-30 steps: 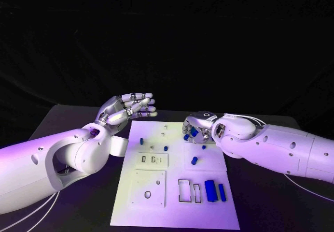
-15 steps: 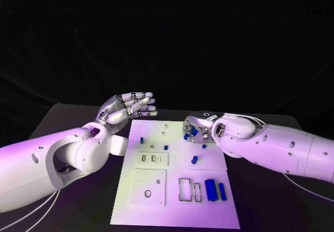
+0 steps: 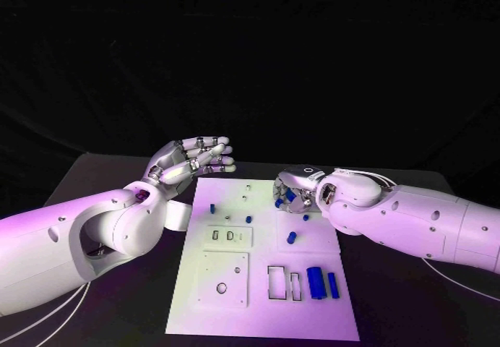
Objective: Assemble the parts on the task board
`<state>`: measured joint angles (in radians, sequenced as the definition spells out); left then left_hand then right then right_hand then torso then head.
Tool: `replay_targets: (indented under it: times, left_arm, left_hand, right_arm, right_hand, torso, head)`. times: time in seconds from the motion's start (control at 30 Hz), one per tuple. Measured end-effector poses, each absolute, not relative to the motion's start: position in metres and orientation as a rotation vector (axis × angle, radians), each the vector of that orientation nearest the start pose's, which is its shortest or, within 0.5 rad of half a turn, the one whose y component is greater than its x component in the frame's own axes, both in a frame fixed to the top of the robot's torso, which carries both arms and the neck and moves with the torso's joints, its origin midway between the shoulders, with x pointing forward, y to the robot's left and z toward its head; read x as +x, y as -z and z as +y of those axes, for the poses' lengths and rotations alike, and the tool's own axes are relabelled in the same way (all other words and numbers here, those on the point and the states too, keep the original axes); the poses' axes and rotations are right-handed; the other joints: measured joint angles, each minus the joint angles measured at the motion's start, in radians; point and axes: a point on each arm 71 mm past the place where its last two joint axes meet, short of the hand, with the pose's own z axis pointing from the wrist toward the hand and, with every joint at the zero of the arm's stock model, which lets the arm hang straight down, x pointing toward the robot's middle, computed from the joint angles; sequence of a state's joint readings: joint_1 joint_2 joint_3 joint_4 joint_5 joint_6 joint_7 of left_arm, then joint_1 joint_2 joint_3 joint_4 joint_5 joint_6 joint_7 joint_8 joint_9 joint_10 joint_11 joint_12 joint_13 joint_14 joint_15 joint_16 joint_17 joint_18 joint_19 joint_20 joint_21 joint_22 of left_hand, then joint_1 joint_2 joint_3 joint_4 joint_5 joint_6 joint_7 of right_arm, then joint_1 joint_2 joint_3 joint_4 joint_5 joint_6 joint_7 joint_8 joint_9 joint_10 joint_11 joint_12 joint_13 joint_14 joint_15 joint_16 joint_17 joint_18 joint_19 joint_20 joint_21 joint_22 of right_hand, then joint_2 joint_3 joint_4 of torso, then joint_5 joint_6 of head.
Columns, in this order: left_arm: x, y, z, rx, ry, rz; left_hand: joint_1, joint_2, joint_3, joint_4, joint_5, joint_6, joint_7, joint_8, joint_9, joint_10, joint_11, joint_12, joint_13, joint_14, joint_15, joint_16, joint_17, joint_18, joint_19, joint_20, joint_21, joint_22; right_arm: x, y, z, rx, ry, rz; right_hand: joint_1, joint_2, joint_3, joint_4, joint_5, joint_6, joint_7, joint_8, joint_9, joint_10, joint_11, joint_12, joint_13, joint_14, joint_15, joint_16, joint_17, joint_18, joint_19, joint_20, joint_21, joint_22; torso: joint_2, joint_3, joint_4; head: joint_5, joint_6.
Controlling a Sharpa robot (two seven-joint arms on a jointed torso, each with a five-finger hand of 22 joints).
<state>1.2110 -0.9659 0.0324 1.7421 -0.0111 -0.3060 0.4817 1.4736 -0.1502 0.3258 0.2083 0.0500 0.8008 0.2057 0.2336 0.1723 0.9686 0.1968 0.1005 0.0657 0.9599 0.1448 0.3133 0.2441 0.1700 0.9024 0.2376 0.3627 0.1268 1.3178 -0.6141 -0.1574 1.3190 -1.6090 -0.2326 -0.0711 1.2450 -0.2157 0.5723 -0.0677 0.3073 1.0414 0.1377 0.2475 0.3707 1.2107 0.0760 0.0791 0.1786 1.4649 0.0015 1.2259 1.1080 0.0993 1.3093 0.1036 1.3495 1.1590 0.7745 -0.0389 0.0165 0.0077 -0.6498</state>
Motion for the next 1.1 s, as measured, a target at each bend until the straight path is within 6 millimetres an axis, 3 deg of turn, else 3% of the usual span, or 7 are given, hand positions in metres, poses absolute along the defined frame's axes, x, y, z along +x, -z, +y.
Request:
replay_targets:
  times: [0.23,0.3,0.4,0.97,1.1]
  left_arm:
    - [0.456,0.123,0.206,-0.997,1.737,1.295]
    - [0.456,0.123,0.206,-0.997,1.737,1.295]
    - [0.456,0.123,0.207,-0.998,1.736,1.294]
    - [0.458,0.123,0.210,-1.001,1.726,1.290]
    - [0.458,0.123,0.210,-1.000,1.727,1.290]
  left_hand:
    - [0.000,0.000,0.000,0.000,0.000,-0.004,-0.001,0.000,0.000,0.000,0.000,0.000,0.000,-0.002,0.002,0.000,0.000,0.000,0.000,0.000,0.000,-0.001]
    - [0.000,0.000,0.000,0.000,0.000,-0.004,-0.001,0.000,0.000,0.000,0.000,0.000,0.000,-0.002,0.002,0.000,0.000,0.000,0.000,0.000,0.000,-0.001]
    - [-0.002,0.002,0.000,0.000,0.000,-0.004,-0.001,0.000,0.000,-0.002,0.002,0.000,0.000,-0.002,0.002,0.000,0.000,0.000,0.000,0.000,-0.004,-0.001]
    - [-0.004,0.004,0.000,0.000,0.000,-0.004,-0.001,0.000,-0.001,-0.003,0.003,-0.005,0.000,-0.002,0.002,0.000,0.001,0.000,0.000,0.000,-0.004,-0.001]
    - [-0.004,0.004,0.000,0.000,0.000,-0.004,-0.001,0.000,-0.001,-0.003,0.003,-0.005,0.000,-0.002,0.002,0.000,0.001,0.000,0.000,0.000,-0.004,-0.001]
  right_arm:
    - [0.520,0.180,-0.137,-0.472,-0.554,1.630]
    - [0.519,0.179,-0.137,-0.466,-0.557,1.619]
    - [0.518,0.177,-0.136,-0.454,-0.563,1.594]
    - [0.524,0.160,-0.115,-0.359,-0.583,1.428]
    - [0.527,0.158,-0.107,-0.350,-0.585,1.408]
  right_hand:
    - [0.002,0.002,0.020,0.004,0.005,0.014,-0.009,0.020,0.024,0.030,-0.010,-0.003,0.004,0.001,-0.007,0.020,0.011,0.000,0.015,-0.004,0.019,0.033]
    - [0.005,0.004,0.025,0.004,0.005,0.019,-0.012,0.027,0.030,0.037,-0.014,-0.001,0.007,0.000,-0.007,0.026,0.016,-0.015,0.027,-0.005,0.030,0.049]
    - [0.007,0.007,0.034,0.002,0.004,0.023,-0.016,0.034,0.041,0.045,-0.016,0.003,0.007,0.004,-0.011,0.028,0.020,-0.015,0.034,-0.009,0.035,0.064]
    - [0.015,0.015,0.042,-0.001,0.013,0.023,-0.016,0.034,0.052,0.046,-0.016,0.001,0.013,0.000,-0.014,0.032,0.017,-0.015,0.038,-0.012,0.039,0.070]
    - [0.015,0.015,0.042,-0.001,0.013,0.023,-0.016,0.034,0.053,0.046,-0.016,-0.001,0.014,0.000,-0.014,0.032,0.013,-0.015,0.038,-0.012,0.039,0.070]
  torso:
    - [0.000,0.0000,-0.0006]
    - [0.000,0.0000,-0.0009]
    - [0.000,0.0000,-0.0010]
    - [0.003,0.0000,0.0027]
    - [0.006,-0.0018,0.0052]
  head:
    - [0.001,-0.002]
    - [0.001,-0.001]
    - [0.001,0.000]
    - [0.001,0.007]
    - [0.001,0.007]
